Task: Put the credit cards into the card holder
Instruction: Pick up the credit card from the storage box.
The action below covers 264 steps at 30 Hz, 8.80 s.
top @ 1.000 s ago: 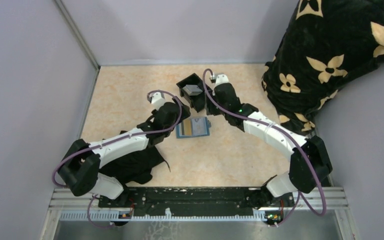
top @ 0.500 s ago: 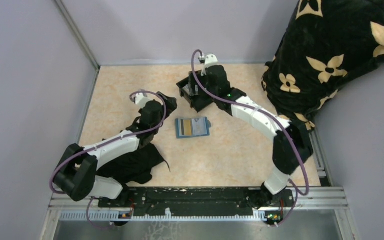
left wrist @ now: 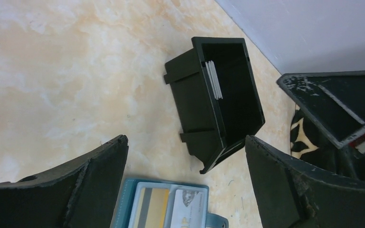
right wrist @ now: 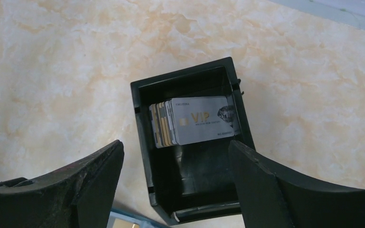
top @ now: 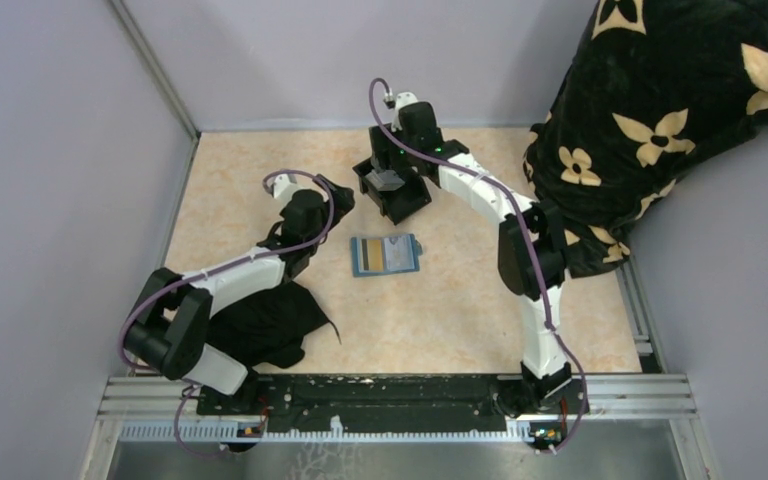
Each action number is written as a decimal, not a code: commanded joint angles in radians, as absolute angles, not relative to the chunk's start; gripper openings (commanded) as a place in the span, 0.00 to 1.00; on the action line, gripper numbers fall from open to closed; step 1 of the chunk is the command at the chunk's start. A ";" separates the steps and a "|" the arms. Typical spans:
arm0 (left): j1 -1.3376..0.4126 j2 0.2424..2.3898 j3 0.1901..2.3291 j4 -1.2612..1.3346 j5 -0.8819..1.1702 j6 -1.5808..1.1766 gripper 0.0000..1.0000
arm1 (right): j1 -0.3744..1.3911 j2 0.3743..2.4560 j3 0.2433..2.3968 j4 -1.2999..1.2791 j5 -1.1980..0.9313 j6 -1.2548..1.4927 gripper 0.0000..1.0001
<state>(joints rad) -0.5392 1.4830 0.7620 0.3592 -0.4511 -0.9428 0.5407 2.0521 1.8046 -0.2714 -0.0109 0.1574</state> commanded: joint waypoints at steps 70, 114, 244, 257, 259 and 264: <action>-0.497 1.613 0.876 0.407 -0.344 -0.877 0.95 | 0.462 2.409 2.256 -0.492 -0.374 0.199 0.37; -0.497 1.626 0.868 0.394 -0.333 -0.900 0.95 | 0.477 2.366 2.229 -0.503 -0.424 0.206 0.32; -0.501 1.217 0.751 0.148 0.615 -1.577 0.94 | 1.382 1.199 0.820 0.336 0.840 -0.540 0.00; -0.500 1.236 0.756 0.170 0.665 -1.573 0.71 | 1.411 1.244 0.830 0.348 0.822 -0.600 0.00; -0.501 1.241 0.758 0.170 0.678 -1.570 0.68 | 1.419 1.245 0.830 0.346 0.824 -0.617 0.00; -0.501 1.248 0.753 0.170 0.698 -1.558 0.62 | 1.440 1.250 0.836 0.325 0.830 -0.646 0.00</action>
